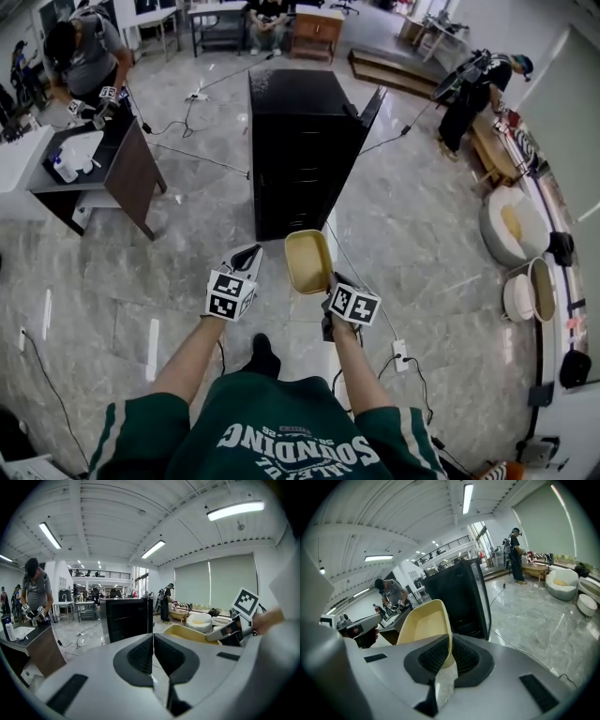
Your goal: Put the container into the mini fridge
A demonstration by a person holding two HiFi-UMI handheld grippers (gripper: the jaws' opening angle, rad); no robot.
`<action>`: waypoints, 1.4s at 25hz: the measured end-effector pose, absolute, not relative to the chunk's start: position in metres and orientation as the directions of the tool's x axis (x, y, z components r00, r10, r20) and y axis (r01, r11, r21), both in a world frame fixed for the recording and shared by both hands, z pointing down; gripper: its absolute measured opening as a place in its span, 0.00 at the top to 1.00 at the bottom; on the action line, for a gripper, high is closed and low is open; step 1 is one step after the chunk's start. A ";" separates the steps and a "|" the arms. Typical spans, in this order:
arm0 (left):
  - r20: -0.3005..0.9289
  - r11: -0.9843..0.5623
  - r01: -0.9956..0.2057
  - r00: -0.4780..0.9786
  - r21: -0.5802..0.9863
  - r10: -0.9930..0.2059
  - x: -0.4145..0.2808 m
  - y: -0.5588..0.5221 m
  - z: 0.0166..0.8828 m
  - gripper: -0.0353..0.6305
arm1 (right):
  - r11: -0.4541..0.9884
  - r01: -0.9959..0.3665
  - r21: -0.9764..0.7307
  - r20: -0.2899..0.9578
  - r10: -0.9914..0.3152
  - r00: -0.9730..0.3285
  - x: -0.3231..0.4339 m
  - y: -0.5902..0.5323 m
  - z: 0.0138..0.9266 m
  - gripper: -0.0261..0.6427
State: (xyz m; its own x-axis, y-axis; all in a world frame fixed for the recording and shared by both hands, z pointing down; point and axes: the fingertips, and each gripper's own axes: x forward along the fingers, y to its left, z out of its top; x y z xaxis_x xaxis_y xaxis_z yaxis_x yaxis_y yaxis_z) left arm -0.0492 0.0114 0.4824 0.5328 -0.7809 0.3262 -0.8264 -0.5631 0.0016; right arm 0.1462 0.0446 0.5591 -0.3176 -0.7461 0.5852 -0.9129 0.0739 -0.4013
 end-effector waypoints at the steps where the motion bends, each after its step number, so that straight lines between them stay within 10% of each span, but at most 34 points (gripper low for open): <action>1: 0.330 -0.565 -0.825 0.534 0.005 -0.778 -0.050 0.007 0.484 0.92 | 0.071 -0.913 -0.402 0.589 -0.743 -0.317 0.145 0.040 0.560 0.89; 35: 0.341 -0.599 -0.800 0.571 0.027 -0.747 -0.074 -0.128 0.506 0.92 | 0.066 -0.924 -0.375 0.614 -0.729 -0.302 0.115 -0.092 0.581 0.89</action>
State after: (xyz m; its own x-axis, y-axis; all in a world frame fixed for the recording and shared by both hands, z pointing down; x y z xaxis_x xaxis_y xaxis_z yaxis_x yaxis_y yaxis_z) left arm -0.0736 -0.1276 0.5060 0.5706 -0.7469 0.3413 -0.8002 -0.5992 0.0265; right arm 0.1149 -0.0917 0.5808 -0.3016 -0.7292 0.6142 -0.9245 0.0662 -0.3754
